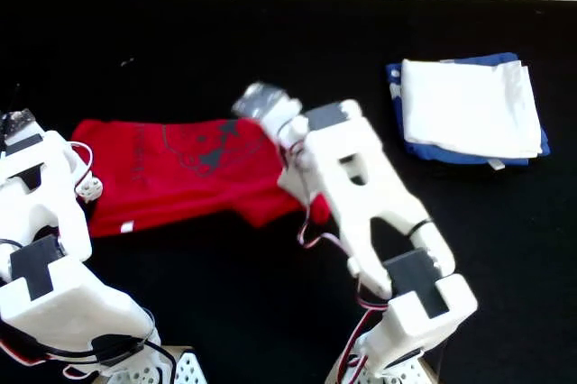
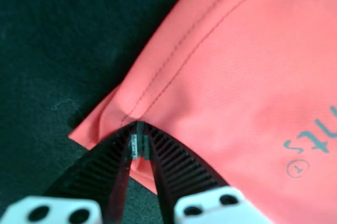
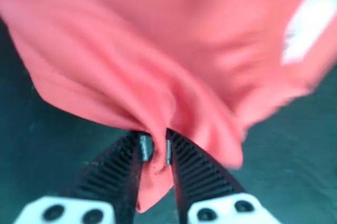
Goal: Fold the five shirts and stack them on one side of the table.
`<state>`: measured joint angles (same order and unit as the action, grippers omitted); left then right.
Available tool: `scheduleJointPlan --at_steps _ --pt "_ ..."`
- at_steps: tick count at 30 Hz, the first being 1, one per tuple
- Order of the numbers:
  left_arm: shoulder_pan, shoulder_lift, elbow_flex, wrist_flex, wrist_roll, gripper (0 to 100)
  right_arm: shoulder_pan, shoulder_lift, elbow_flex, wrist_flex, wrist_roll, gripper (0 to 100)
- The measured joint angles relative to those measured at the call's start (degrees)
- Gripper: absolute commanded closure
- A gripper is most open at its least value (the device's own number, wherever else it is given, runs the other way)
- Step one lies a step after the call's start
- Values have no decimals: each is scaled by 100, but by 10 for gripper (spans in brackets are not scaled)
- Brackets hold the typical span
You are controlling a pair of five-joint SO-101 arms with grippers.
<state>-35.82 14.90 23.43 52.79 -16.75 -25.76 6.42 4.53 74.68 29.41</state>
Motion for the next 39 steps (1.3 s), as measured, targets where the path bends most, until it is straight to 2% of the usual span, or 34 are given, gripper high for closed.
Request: scheduleJointPlan --at_steps 5,9,11,15,18,22,26,30,32,34,39 --pt "0 0 0 0 9 990 158 747 -1292 9 -343 973" --pt "0 0 0 0 9 990 158 1776 -2075 9 -782 824" --pt "0 0 0 0 9 990 176 2251 -2365 9 -1029 787" --pt "0 0 0 0 9 990 308 2734 -3024 9 -1389 796" --pt "0 18 -9 0 9 990 510 2743 -3631 35 -1952 796" --pt "0 18 -9 0 9 990 633 2743 -4352 554 -2286 796" --pt "0 18 -9 0 9 990 598 2743 -4976 1213 -2321 805" --pt "0 18 -9 0 9 990 624 2743 -5257 1925 -2215 998" --pt "0 18 -9 0 9 990 598 2743 -5275 2233 -1934 971" --pt "0 18 -9 0 9 990 545 2743 -5275 2462 -1705 995" --pt "0 18 -9 0 9 990 378 2743 -5064 2549 -1538 991"
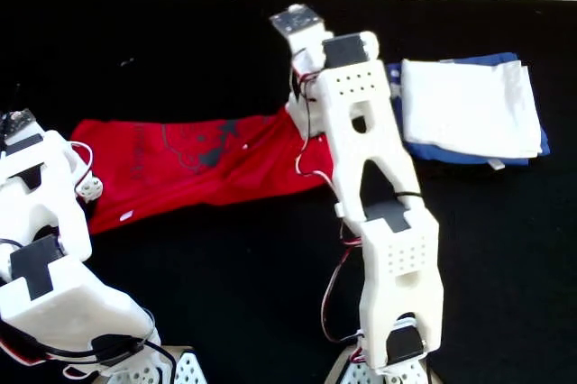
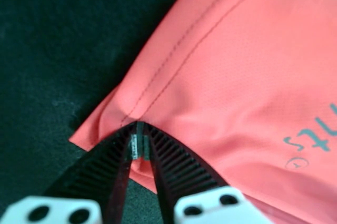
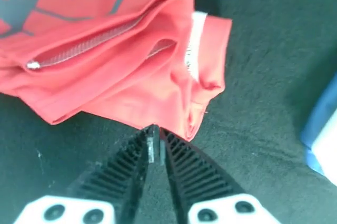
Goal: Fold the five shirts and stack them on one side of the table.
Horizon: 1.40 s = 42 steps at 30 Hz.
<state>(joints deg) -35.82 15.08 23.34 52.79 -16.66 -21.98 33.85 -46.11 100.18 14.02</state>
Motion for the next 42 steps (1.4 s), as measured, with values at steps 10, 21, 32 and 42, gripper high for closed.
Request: scheduleJointPlan --at_steps 10,21,32,42 --pt "0 0 0 0 0 990 -1108 396 941 -299 0 991" --pt "0 0 0 0 0 990 -1275 888 -35 -1556 0 991" --pt "0 0 0 0 0 990 -1275 1204 -413 -2198 0 991" --pt "0 0 0 0 0 990 -1108 1160 -1064 -589 0 991"
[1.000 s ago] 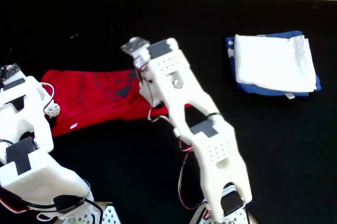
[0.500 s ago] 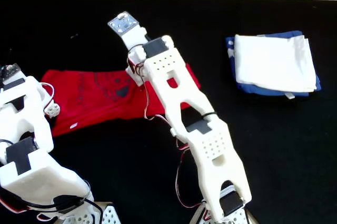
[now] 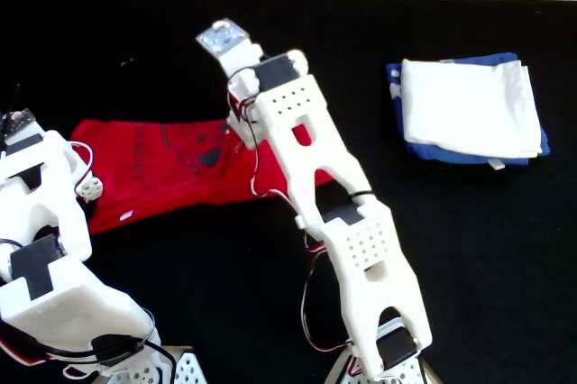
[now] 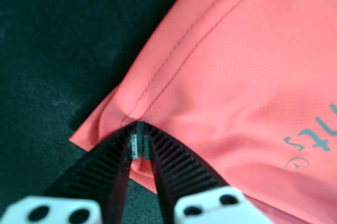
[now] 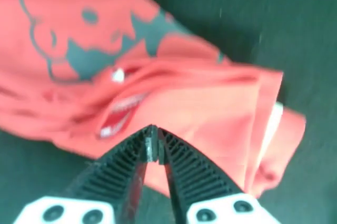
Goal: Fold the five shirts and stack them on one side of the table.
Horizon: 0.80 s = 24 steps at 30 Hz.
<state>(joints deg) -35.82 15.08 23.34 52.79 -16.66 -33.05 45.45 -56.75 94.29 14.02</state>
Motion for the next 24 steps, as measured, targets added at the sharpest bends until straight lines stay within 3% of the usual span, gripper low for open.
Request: scheduleJointPlan --at_steps 5,17,24 --pt "0 0 0 0 0 990 -167 97 0 176 0 991" --pt "0 0 0 0 0 990 -360 237 44 -1073 0 991" --pt "0 0 0 0 0 990 -360 237 44 -1152 0 991"
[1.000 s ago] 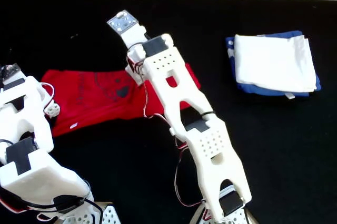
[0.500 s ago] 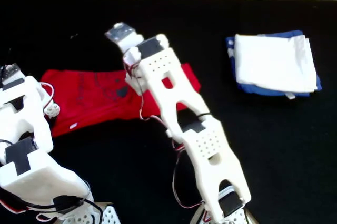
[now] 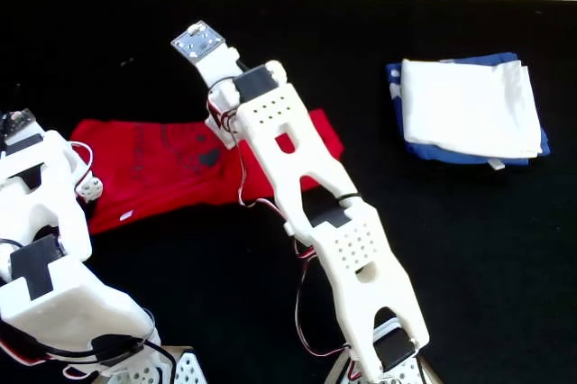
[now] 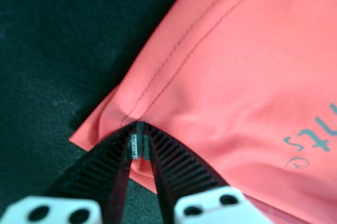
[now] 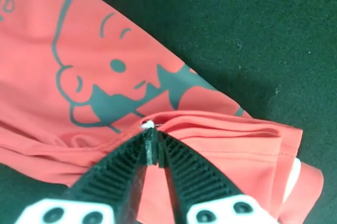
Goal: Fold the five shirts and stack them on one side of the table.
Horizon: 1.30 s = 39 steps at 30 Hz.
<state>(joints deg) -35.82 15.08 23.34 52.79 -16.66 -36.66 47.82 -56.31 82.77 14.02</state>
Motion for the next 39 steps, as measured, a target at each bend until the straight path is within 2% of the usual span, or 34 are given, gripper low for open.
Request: scheduleJointPlan --at_steps 4,10,13,24,28,35,39 --pt "0 0 0 0 0 990 114 0 -158 35 0 991" --pt "0 0 0 0 0 990 273 0 -246 941 0 991" --pt "0 0 0 0 0 990 246 44 -246 1055 0 991" --pt "0 0 0 0 0 991 105 914 -246 53 0 991" --pt "0 0 0 0 0 991 105 1055 -246 18 0 991" --pt "0 0 0 0 0 992 158 897 -1345 1073 0 991" --pt "0 0 0 0 0 992 492 668 -1943 1653 0 991"
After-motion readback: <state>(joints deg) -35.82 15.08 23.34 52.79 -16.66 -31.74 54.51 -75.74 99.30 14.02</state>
